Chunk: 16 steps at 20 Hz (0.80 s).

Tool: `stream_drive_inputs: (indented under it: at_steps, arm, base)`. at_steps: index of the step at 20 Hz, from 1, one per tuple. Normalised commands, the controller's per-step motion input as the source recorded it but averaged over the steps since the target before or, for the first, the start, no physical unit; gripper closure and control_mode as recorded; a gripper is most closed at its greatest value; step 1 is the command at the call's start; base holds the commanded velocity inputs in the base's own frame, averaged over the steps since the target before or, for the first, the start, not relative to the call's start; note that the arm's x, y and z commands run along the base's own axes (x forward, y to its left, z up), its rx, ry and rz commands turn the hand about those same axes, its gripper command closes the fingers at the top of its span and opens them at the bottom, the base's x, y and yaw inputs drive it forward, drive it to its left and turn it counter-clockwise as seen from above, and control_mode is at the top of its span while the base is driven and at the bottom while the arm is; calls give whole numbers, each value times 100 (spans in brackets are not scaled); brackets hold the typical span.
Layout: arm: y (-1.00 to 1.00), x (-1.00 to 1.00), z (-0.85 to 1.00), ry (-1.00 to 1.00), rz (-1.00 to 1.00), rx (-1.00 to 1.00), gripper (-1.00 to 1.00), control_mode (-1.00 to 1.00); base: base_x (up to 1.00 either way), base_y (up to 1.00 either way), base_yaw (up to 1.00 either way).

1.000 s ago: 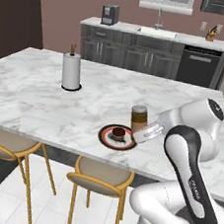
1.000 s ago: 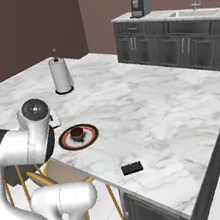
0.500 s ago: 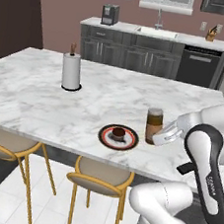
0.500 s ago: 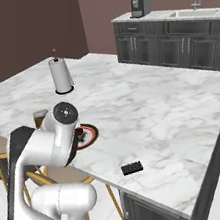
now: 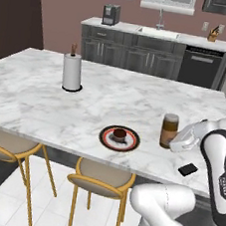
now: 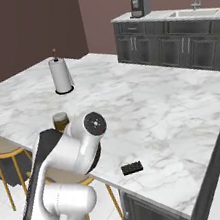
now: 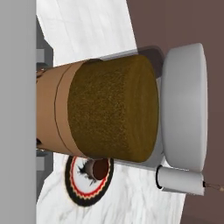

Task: Take the cinnamon bottle from the cabinet and place it on the dining table, next to the plate with the cupcake. Then take the chocolate from the dining counter and place it on the cupcake plate.

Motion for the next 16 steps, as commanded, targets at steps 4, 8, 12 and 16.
stream_drive_inputs:
  at_steps: [4, 8, 12, 16]
  arm:
    - [-39, 36, -11, 2, 9, 0, 100, -100]
    - [-42, 30, -11, 0, 17, 0, 100, -100]
    - [-16, 35, -16, 0, 14, 0, 100, -100]
    - [-8, 41, -21, 0, 6, 0, 100, -100]
  base:
    - [0, 0, 0]
    - [0, 0, 0]
    - [0, 0, 0]
    - [0, 0, 0]
